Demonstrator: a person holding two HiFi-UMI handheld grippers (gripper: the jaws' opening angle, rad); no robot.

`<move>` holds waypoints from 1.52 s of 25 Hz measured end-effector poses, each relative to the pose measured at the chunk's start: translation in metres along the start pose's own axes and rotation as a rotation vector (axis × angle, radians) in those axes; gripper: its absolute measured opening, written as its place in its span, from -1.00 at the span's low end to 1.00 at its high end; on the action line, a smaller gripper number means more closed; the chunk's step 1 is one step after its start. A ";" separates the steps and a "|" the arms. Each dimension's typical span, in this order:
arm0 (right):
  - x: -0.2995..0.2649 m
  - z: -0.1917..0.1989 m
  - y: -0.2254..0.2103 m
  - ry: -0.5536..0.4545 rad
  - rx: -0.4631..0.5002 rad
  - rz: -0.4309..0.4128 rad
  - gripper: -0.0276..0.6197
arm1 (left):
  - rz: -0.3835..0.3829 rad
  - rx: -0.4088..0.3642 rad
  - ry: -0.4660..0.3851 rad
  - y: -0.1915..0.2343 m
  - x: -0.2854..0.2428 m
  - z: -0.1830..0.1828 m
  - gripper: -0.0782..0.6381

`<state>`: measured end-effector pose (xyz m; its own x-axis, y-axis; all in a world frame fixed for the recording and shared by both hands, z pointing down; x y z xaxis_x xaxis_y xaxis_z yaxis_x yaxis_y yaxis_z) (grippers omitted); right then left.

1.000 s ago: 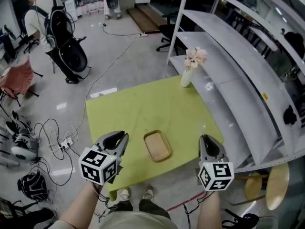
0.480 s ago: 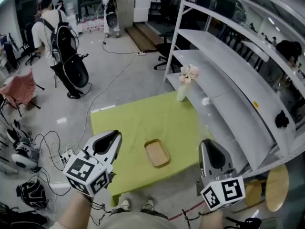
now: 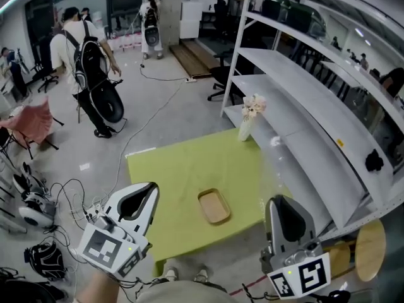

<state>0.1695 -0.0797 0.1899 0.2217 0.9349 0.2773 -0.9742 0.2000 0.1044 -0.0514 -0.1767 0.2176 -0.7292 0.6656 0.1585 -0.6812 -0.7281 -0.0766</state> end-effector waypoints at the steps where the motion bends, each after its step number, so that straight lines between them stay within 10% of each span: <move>1: 0.001 0.002 0.002 0.002 0.009 0.003 -0.77 | -0.004 -0.010 -0.022 -0.001 0.003 -0.002 -0.74; 5: 0.004 0.022 0.010 0.046 0.011 0.004 -0.77 | -0.025 -0.011 -0.087 -0.002 0.015 0.002 -0.76; 19: 0.018 0.091 0.047 0.156 -0.095 -0.041 -0.77 | 0.002 0.011 0.085 -0.015 0.030 0.082 -0.76; 38: 0.015 0.099 0.056 0.199 -0.083 -0.057 -0.77 | 0.039 0.038 0.092 -0.021 0.029 0.087 -0.76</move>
<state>0.1219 -0.0836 0.2947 0.2721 0.9591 0.0782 -0.9622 0.2703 0.0330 -0.0525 -0.1562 0.3097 -0.7592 0.6476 0.0651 -0.6505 -0.7582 -0.0434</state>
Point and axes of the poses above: the fingertips, and each gripper's own axes: x backward along the fingers, y to its left, z out of its underside, the point moved 2 cm from there along x, backward along the fingers, and after that the axes turned 10 degrees about -y, right-handed, at the moved point
